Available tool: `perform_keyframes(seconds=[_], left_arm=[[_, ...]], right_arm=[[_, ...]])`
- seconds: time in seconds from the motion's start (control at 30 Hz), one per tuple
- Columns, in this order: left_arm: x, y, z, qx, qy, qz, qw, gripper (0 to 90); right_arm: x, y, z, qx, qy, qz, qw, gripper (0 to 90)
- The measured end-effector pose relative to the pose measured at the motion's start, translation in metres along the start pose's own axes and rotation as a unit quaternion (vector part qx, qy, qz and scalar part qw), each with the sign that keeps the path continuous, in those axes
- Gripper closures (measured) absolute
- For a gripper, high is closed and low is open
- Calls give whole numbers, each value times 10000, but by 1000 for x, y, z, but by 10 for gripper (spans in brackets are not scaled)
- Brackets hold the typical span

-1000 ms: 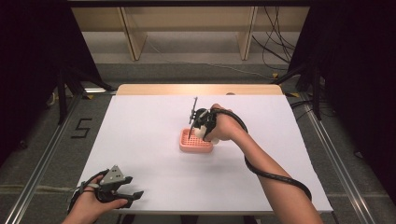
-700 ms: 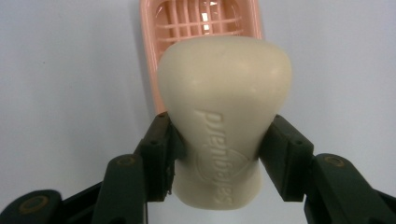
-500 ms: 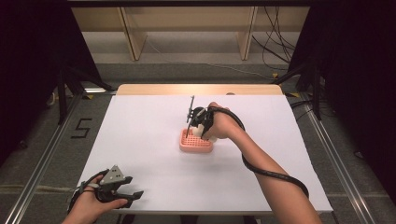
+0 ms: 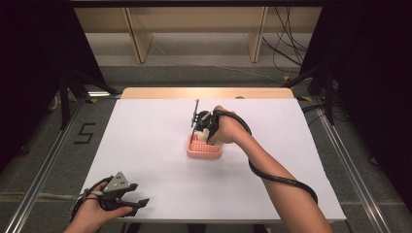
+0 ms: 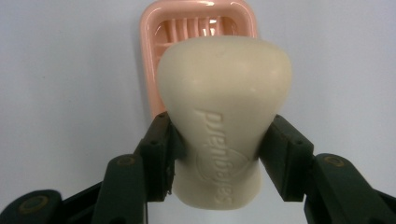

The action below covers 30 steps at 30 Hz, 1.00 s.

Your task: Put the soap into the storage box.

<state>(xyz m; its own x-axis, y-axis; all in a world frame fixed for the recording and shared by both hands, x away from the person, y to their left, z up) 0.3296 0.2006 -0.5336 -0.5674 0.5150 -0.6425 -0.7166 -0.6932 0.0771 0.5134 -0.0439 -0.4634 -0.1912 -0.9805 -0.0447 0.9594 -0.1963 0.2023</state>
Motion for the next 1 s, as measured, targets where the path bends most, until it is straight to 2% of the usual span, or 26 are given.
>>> perform_keyframes(seconds=[0.07, 0.1, 0.17, 0.2, 0.23, 0.27, 0.33, 0.37, 0.4, 0.43, 0.47, 0.53, 0.57, 0.6, 0.67, 0.73, 0.8, 0.83, 0.87, 0.9, 0.97, 1.0], left_arm=[[0, 0, 0, -1, -2, -11, 10000, 305], [0, 0, 0, 0, -4, -7, 10000, 305], [0, 0, 0, 12, 1, 9, 10000, 305], [0, 0, 0, -3, 1, -8, 10000, 305], [0, 0, 0, -2, 8, -5, 10000, 305], [0, 0, 0, -2, 6, -7, 10000, 305], [0, 0, 0, -3, 3, -9, 10000, 305], [0, 0, 0, 0, 4, -9, 10000, 305], [0, 0, 0, 0, 1, -9, 10000, 305], [0, 0, 0, 0, 1, -9, 10000, 305], [0, 0, 0, -4, 6, -11, 10000, 305], [0, 0, 1, -6, 10, -9, 10000, 305], [0, 0, 1, -6, 9, -7, 10000, 305], [0, 0, 1, -5, 5, -12, 10000, 305], [0, 0, 1, -1, 9, -10, 10000, 305], [0, 0, 1, -3, 10, -10, 10000, 305], [0, 0, 1, -2, 11, -7, 10000, 305], [0, 0, 1, -2, 11, -7, 10000, 305], [0, 0, 1, -2, 13, -6, 10000, 305], [1, -2, 1, -73, -59, -60, 9999, 305], [0, -2, 1, -79, -40, -51, 9999, 305], [0, -2, 1, -70, -49, -56, 9999, 305]], right_arm=[[-2, 1, -1, 57, 52, 34, 10000, 500], [-1, -1, -1, -5, -10, -83, 10000, 500], [-1, 0, -1, 5, -5, -54, 10000, 500], [-3, 2, -2, 44, 55, 121, 9999, 500], [-3, -1, -1, -9, -25, -71, 10000, 500], [-4, 1, -2, 11, 6, 68, 10000, 500], [-5, 2, -2, 40, 40, 107, 9999, 500], [-6, 2, -2, 63, 73, 105, 9999, 500], [-5, -1, -3, -35, -9, -20, 10000, 500], [-5, -1, -3, -35, -9, -20, 10000, 500], [-7, 1, -3, 13, 11, 87, 10000, 500], [-7, 0, -3, 5, -44, 6, 10000, 500], [-9, 2, -3, 28, 12, 163, 9999, 500], [-9, 0, -3, -5, -5, 56, 10000, 500], [-9, 0, -4, 7, -13, 22, 10000, 500], [-12, 2, -4, 61, 47, 206, 9998, 500], [-13, 2, -4, 45, 32, 130, 9999, 500], [-14, 3, -5, 61, 55, 220, 9997, 500], [-14, 3, -5, 54, 43, 214, 9997, 500], [-13, 1, -5, 9, -34, 82, 10000, 500], [-13, 1, -5, 15, -35, 85, 10000, 500], [-14, 2, -6, 52, -3, 203, 9998, 500]])
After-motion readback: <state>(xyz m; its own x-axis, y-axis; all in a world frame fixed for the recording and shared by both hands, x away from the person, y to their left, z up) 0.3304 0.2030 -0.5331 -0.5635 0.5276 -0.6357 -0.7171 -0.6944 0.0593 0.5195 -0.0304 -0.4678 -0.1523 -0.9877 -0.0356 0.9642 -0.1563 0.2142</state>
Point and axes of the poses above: each handheld gripper's, and its own axes: z roughly backward along the jaws, x roughly out of its underside, y roughly to its right, the point moved 8 cm from there along -z, roughly forward along the jaws, and after that the axes turned 5 degrees about -y, right-handed, at the moved point
